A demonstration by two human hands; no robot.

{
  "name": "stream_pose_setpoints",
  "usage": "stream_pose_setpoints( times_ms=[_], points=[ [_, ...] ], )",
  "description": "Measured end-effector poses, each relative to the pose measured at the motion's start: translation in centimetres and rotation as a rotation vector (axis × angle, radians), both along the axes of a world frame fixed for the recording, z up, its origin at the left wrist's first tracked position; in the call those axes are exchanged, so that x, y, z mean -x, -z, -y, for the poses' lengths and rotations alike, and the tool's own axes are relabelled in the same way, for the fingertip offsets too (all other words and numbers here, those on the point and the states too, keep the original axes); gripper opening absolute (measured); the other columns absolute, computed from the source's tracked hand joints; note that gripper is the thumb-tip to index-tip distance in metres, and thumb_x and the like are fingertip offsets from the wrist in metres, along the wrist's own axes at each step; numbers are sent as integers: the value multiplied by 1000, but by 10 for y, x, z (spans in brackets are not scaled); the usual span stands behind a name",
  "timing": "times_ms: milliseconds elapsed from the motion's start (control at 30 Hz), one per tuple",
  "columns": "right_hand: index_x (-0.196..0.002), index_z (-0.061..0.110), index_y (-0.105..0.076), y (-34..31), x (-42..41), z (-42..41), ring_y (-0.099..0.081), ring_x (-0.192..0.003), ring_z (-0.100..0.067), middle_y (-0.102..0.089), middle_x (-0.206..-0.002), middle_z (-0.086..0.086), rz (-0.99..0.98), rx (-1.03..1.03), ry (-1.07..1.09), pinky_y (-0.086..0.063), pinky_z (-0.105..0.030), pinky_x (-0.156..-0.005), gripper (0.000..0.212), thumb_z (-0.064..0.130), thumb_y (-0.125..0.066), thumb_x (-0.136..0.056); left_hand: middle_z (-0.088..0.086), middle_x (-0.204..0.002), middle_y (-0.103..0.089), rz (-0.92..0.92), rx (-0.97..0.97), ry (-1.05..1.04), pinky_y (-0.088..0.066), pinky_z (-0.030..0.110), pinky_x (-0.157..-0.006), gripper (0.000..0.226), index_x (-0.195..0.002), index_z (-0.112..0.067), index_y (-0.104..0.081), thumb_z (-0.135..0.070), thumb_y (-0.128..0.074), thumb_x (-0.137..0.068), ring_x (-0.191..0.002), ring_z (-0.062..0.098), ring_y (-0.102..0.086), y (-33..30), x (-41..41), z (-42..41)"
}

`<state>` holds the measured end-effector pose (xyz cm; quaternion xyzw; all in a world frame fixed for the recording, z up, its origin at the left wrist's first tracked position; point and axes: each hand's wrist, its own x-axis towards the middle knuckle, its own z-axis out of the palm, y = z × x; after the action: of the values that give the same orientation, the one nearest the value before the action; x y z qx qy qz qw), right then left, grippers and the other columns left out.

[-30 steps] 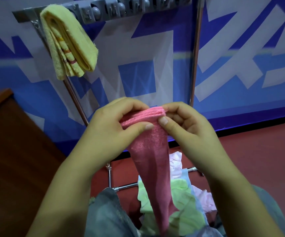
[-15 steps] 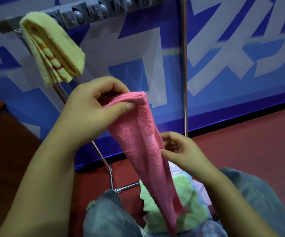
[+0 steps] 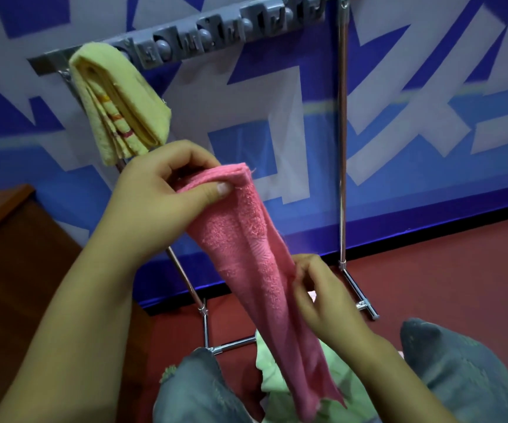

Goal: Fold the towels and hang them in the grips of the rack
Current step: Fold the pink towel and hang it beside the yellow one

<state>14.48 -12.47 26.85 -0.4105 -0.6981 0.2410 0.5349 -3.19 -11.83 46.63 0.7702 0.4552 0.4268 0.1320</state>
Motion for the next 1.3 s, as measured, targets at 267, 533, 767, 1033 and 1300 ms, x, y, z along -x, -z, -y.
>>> stream_pose_setpoints(
  times_ms=[267,533,767,1033,1300],
  points=[
    [-89,26,-66,14,-7,-9,-54,-80,11,-56,-82,15,103,65,-38,-38,-3,-72,32,2,-49,-76,-18,-72,-65,85,-20,-35,-48,18,-68,13,-78,-32,-65,-23,-71,-70,-75,1,-61,-5,2,-3],
    [-74,20,-64,11,0,-5,-47,-76,14,-49,-77,29,170,3,-10,-36,-8,-72,26,46,-63,-75,-13,-74,-64,93,-54,-52,-50,22,-71,13,-79,-30,-65,-23,-71,-69,-76,2,-60,-5,-1,-2],
    [-67,28,-38,7,3,1,-40,-63,0,-39,-64,11,82,28,38,-32,-13,-59,17,32,-50,-78,-16,-71,-66,148,-21,-16,-49,27,-72,15,-78,-30,-65,-19,-71,-69,-76,5,-60,-10,9,1],
    [-72,16,-45,15,3,1,-41,-57,-8,-46,-63,2,-14,125,30,-38,-24,-57,11,21,-54,-76,-14,-70,-67,167,39,6,-49,24,-70,14,-77,-27,-65,-19,-71,-68,-76,7,-61,-8,16,-1],
    [-118,44,-45,19,8,6,-59,-100,-3,-56,-114,22,-94,-4,50,-45,-14,-86,44,17,-46,-83,-9,-74,-65,152,34,-49,-49,26,-71,13,-76,-28,-65,-20,-72,-68,-75,6,-60,-6,21,-5]
  ],
)
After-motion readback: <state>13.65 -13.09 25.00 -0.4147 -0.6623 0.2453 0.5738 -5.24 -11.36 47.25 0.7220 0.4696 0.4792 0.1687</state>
